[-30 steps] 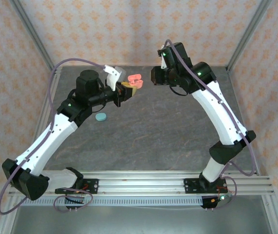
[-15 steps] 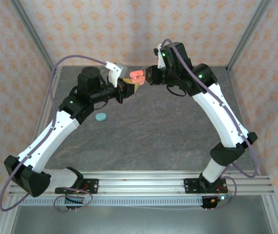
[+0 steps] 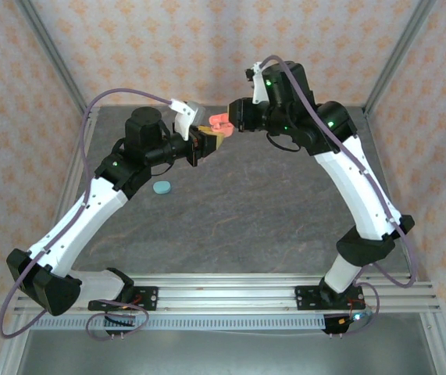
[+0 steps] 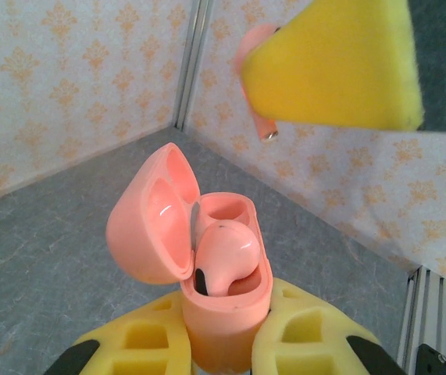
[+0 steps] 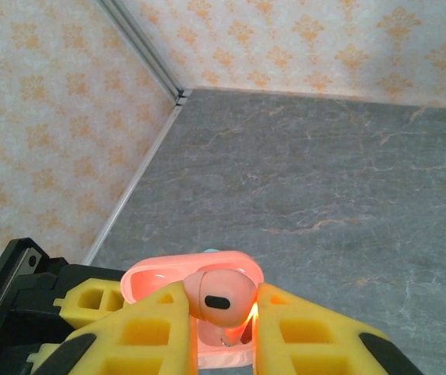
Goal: Insert wireless bluetooth earbuds into charging case
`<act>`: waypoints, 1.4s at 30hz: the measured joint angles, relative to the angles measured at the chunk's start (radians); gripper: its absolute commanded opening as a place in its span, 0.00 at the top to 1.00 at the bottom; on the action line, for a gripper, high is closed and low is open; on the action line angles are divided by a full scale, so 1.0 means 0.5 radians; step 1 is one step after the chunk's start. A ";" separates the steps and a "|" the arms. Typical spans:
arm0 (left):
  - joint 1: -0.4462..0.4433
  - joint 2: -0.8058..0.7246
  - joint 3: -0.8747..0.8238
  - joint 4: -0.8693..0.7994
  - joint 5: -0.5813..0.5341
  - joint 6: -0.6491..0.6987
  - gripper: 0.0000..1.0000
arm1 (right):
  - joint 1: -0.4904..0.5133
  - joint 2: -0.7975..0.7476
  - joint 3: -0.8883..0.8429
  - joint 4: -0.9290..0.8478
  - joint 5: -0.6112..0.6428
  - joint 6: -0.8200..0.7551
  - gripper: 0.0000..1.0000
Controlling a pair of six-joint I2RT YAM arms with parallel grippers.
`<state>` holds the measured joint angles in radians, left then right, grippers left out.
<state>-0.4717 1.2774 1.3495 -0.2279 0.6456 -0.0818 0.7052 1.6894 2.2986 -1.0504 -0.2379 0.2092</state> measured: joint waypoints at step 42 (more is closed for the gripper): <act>0.000 -0.003 0.000 -0.043 0.001 0.000 1.00 | 0.015 0.122 0.038 -0.143 -0.102 -0.060 0.75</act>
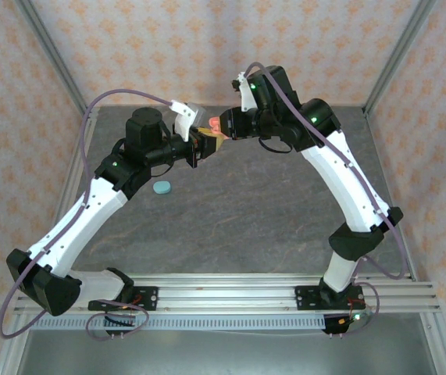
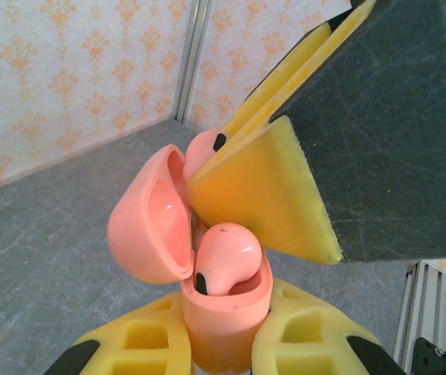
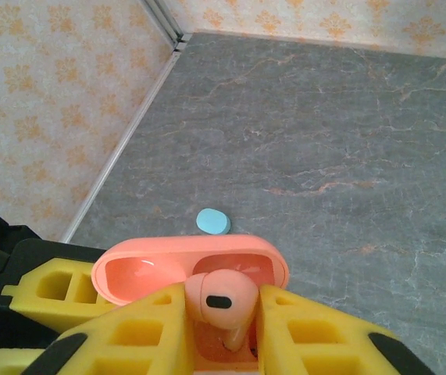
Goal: Insert wireless bluetooth earbuds into charging case
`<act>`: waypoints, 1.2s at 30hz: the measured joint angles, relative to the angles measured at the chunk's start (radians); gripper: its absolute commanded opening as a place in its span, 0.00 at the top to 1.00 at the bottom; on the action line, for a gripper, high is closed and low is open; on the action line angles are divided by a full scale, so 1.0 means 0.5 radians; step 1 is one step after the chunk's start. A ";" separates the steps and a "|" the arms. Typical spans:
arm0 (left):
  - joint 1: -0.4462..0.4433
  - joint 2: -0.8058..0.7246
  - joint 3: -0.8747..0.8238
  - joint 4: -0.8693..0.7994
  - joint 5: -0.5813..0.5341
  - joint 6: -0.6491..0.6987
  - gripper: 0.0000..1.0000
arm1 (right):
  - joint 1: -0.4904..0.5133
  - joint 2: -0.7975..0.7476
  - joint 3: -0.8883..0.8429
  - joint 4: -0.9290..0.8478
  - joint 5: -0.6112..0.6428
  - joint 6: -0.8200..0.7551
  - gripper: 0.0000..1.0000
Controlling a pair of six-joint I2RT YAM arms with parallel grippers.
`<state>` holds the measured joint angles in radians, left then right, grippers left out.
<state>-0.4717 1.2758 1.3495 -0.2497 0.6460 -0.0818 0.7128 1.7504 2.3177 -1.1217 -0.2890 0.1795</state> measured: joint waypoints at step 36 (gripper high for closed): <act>-0.009 -0.004 0.000 0.030 0.023 0.001 1.00 | -0.001 0.053 0.134 -0.120 0.008 -0.038 0.68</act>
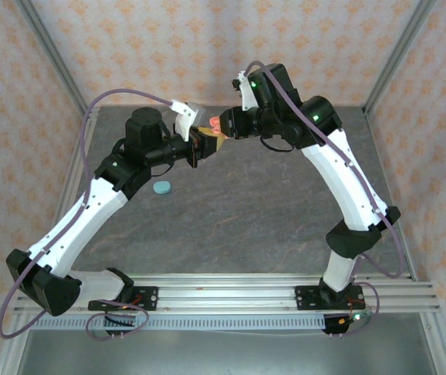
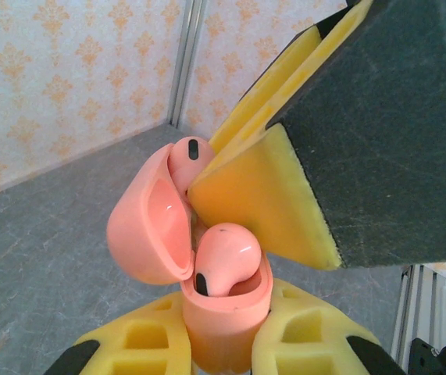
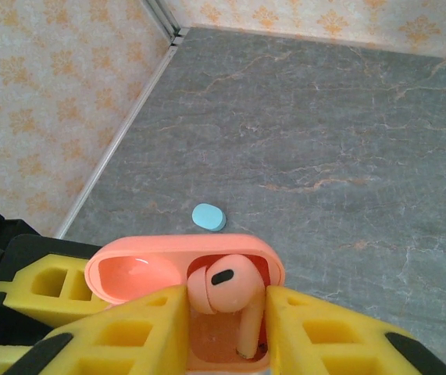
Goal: Insert wireless bluetooth earbuds into charging case
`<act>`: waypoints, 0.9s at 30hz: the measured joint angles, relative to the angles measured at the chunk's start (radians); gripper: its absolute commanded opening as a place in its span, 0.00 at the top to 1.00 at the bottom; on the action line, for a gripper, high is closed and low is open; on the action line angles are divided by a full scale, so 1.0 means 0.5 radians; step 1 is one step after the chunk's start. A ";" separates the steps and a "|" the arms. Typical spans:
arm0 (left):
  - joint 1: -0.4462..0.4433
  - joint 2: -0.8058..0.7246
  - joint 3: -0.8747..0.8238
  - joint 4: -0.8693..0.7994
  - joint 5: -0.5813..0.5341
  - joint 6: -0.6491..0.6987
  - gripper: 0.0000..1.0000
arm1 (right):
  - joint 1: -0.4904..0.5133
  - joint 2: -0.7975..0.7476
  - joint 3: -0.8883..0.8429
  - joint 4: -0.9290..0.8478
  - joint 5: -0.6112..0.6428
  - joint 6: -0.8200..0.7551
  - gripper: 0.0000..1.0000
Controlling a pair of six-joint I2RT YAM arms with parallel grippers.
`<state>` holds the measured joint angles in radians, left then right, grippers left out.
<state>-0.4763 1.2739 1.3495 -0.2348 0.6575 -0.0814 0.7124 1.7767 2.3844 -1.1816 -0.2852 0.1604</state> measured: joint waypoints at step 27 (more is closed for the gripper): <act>0.000 -0.019 0.000 0.030 0.002 -0.001 1.00 | -0.032 0.001 0.031 0.000 -0.073 0.099 0.66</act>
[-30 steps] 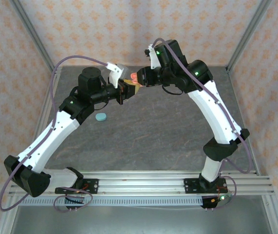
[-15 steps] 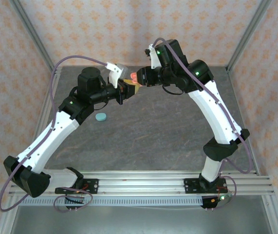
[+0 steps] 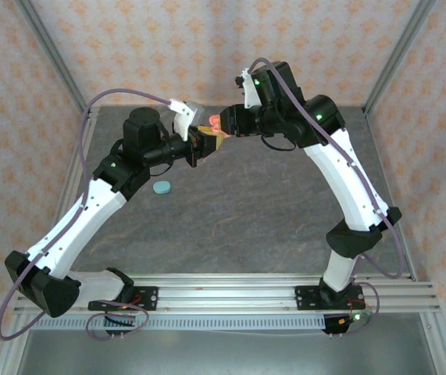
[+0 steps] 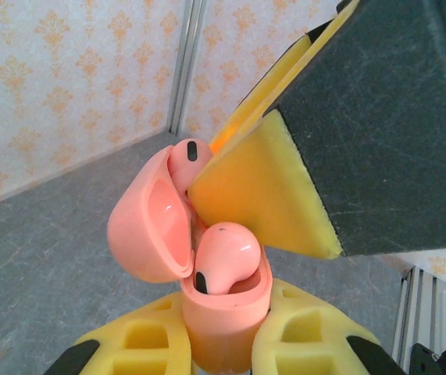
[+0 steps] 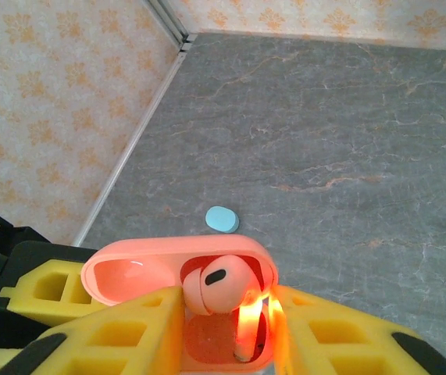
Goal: Insert wireless bluetooth earbuds into charging case
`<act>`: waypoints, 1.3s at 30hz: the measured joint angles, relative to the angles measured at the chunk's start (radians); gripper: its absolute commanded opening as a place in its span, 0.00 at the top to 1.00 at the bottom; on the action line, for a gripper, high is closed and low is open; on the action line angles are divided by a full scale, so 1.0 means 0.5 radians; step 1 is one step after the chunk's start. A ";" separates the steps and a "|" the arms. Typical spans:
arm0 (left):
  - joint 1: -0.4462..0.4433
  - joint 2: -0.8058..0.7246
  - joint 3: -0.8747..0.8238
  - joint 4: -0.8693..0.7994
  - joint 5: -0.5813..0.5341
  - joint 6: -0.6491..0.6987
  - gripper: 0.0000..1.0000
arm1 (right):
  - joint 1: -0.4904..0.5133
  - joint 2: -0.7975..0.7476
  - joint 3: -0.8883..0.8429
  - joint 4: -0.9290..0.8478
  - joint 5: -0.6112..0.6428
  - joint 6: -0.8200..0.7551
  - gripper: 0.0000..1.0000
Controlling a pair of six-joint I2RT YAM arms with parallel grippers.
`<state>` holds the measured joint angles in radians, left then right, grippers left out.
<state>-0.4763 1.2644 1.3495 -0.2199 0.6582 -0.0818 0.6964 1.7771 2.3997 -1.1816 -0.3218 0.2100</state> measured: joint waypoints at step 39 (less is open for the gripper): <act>0.000 -0.029 -0.001 0.056 0.021 -0.001 1.00 | -0.052 -0.251 -0.438 0.375 -0.137 0.233 0.57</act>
<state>-0.4763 1.2499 1.3491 -0.1917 0.6689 -0.0822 0.6704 1.6516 2.1807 -0.9943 -0.3904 0.3267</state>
